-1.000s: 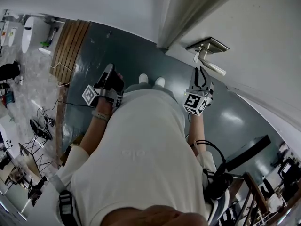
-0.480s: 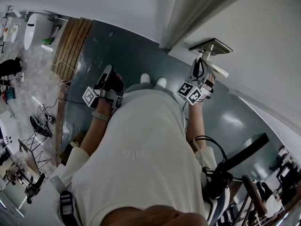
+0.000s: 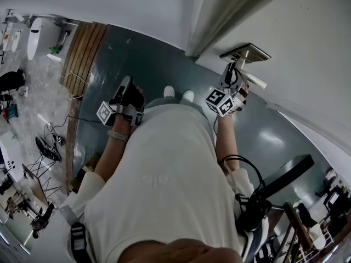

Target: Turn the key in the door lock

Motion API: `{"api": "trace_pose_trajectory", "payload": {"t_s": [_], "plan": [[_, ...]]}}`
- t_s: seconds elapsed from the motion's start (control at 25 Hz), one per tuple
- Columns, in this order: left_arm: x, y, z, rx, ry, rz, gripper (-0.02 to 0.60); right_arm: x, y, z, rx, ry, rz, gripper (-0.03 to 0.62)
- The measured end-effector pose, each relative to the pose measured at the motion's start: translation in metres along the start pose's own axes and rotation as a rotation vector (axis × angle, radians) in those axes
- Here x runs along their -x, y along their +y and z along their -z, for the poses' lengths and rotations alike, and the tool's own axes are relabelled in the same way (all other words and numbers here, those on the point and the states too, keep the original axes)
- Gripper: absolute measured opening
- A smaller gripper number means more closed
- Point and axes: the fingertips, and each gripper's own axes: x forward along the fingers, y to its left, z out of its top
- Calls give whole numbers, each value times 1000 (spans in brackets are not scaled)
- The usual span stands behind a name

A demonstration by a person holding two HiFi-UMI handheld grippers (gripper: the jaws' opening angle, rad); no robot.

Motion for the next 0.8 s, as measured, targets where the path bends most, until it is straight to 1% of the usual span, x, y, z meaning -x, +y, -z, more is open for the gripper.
{"api": "trace_pose_trajectory", "payload": {"t_s": [0.28, 0.44, 0.56, 0.64, 0.8], "plan": [[-3, 0, 0, 10, 3, -1, 8, -1, 0, 2, -312, 5, -98, 74], [-4, 0, 1, 12, 5, -4, 8, -1, 0, 2, -548, -21, -178, 74], [-4, 0, 1, 11, 5, -5, 8, 0, 0, 4, -706, -37, -226, 74], [-4, -1, 1, 14, 7, -3, 8, 0, 0, 4, -865, -59, -274, 72], [-5, 1, 0, 9, 9, -9, 8, 0, -2, 2, -1317, -117, -413, 57]]}}
